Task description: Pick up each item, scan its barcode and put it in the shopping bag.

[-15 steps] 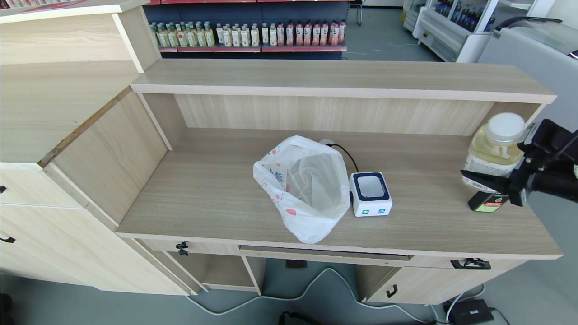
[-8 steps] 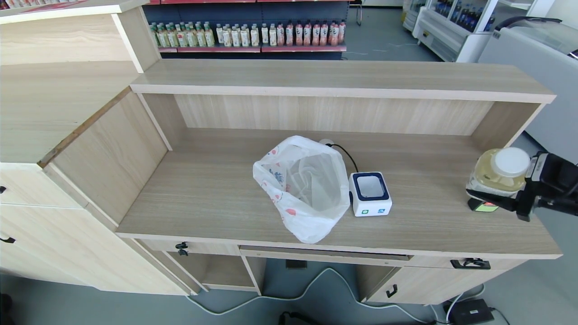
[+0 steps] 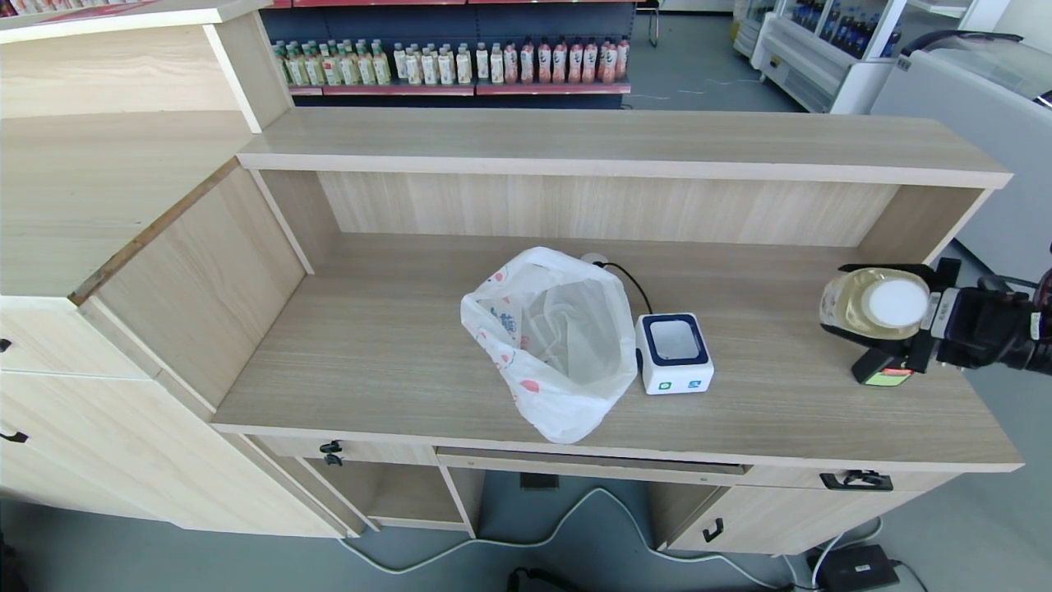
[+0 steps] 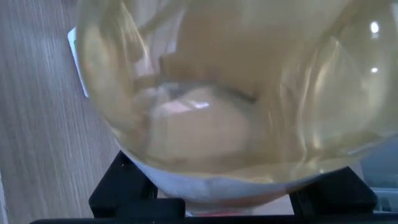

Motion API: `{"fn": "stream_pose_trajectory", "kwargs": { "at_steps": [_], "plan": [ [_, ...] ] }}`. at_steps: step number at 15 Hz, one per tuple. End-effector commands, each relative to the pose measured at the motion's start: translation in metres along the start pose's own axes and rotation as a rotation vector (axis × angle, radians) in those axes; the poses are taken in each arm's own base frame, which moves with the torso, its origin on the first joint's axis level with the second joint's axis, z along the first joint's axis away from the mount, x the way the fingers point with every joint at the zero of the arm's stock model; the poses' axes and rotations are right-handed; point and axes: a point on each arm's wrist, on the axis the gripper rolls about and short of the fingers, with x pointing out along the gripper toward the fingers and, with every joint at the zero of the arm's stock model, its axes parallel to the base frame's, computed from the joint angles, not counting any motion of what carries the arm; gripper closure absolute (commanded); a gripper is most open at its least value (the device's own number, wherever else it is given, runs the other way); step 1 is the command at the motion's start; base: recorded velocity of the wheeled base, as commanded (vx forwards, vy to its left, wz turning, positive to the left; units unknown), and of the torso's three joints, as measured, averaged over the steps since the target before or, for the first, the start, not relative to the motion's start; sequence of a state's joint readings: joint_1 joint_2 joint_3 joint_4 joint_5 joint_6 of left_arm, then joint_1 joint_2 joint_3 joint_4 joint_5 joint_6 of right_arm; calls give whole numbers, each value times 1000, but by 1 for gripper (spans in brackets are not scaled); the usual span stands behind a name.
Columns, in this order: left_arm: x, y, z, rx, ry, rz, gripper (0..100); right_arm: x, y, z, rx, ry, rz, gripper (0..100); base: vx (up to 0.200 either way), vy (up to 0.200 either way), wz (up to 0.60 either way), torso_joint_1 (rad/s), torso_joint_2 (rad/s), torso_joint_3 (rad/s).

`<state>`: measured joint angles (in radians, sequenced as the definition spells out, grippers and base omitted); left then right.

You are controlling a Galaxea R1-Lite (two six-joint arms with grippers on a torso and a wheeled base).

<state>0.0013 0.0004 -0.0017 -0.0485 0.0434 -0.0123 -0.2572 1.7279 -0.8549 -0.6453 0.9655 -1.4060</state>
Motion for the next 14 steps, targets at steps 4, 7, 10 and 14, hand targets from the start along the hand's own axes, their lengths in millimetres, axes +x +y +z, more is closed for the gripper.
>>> {"fn": "stream_pose_trajectory", "kwargs": {
  "at_steps": [4,7,10,14],
  "plan": [
    [0,0,0,-1,-1,1,0,56,17,-23,-33,-162,31,100,0,0,0,0,0,0],
    [0,0,0,0,-1,1,0,79,27,-28,-86,-211,10,100,0,0,0,0,0,0],
    [0,0,0,-1,-1,1,0,90,30,-28,-120,-237,-7,100,0,0,0,0,0,0],
    [0,0,0,-1,-1,0,0,97,35,-31,-144,-249,-22,100,0,0,0,0,0,0]
  ]
}}
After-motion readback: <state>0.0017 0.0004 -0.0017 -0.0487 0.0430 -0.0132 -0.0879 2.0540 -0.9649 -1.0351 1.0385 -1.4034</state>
